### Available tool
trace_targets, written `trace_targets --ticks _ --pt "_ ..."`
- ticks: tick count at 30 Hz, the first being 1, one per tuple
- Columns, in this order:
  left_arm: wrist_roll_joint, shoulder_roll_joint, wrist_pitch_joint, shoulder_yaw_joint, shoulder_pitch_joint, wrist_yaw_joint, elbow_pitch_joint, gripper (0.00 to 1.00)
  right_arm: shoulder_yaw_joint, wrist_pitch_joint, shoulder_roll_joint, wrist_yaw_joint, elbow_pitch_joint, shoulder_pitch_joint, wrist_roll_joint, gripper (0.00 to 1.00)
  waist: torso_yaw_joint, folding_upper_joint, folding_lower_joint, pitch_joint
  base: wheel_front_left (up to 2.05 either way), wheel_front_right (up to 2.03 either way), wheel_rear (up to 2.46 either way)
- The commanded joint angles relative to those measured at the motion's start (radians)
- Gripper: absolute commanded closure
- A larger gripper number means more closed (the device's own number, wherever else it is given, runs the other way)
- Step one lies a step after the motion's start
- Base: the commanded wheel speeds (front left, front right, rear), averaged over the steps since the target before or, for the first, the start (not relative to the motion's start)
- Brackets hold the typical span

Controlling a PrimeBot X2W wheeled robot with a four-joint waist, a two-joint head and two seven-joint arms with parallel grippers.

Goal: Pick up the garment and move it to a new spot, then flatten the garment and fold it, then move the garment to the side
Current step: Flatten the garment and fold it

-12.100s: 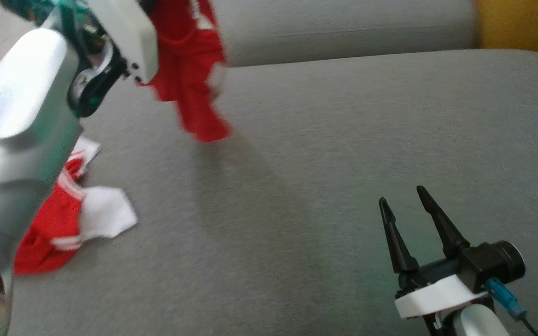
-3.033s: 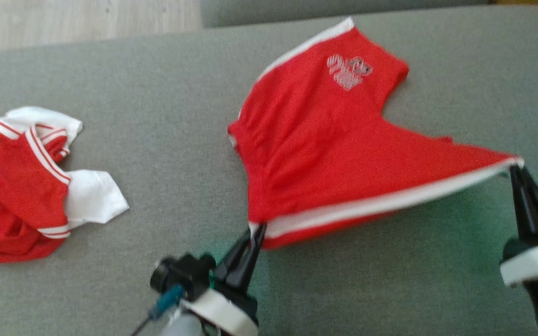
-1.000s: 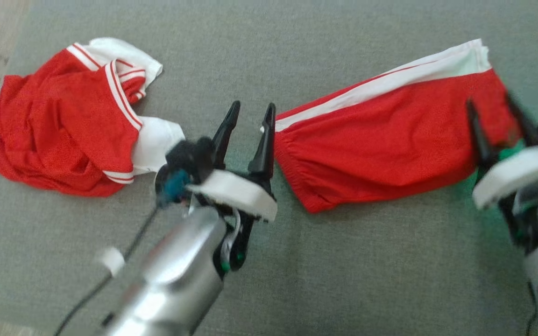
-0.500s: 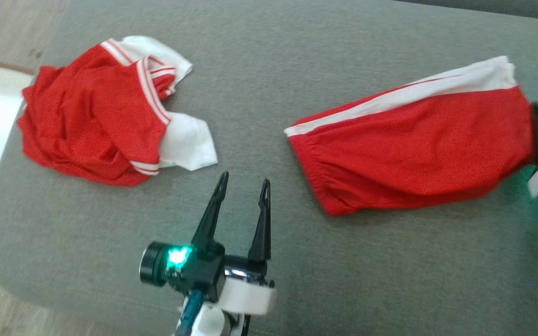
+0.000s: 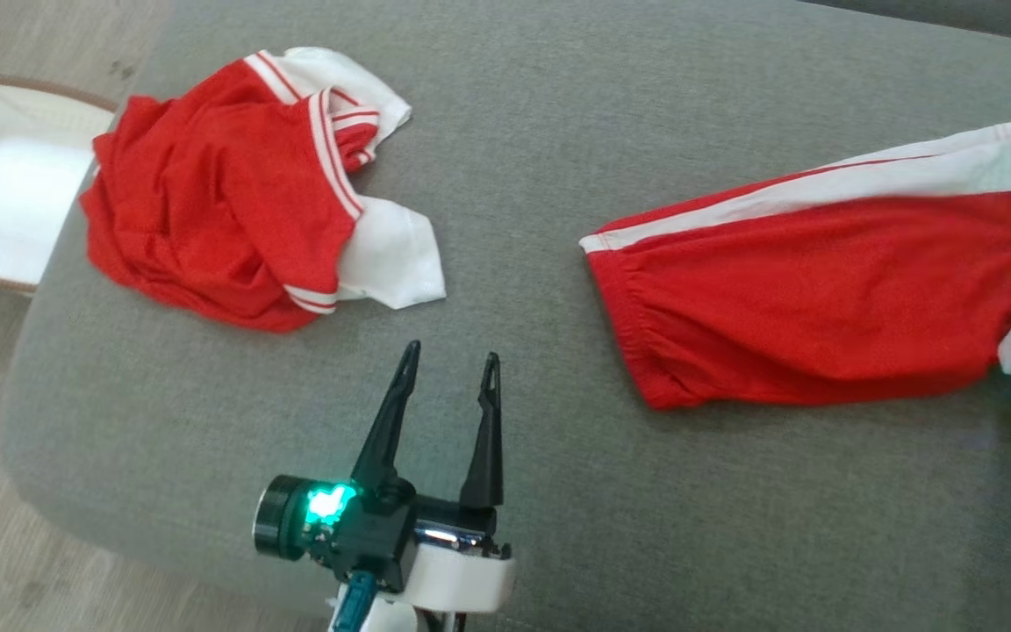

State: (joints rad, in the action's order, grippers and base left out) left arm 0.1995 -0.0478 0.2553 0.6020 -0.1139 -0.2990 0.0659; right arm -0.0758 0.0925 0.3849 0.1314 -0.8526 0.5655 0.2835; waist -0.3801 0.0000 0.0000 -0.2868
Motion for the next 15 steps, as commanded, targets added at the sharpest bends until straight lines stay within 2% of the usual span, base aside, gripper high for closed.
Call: trace_targets --ticks 1,8,15 --pt "-0.014 -0.002 0.006 -0.044 0.004 -0.001 -0.027 0.00 0.011 -0.029 0.000 -0.001 0.000 0.003 0.009 1.00 0.027 0.0000 0.0000 0.013 0.00 0.00 0.00" --pt "-0.032 -0.002 0.006 -0.073 0.022 0.026 0.000 0.00 0.005 -0.097 -0.022 -0.001 -0.043 0.000 -0.020 1.00 0.171 0.0000 0.0000 0.077 0.00 0.00 0.00" --pt "-0.037 -0.002 0.006 -0.086 0.025 0.045 0.012 0.00 -0.045 -0.112 0.007 -0.001 -0.073 -0.022 -0.063 1.00 0.288 0.0000 0.0000 0.109 0.00 0.00 0.00"
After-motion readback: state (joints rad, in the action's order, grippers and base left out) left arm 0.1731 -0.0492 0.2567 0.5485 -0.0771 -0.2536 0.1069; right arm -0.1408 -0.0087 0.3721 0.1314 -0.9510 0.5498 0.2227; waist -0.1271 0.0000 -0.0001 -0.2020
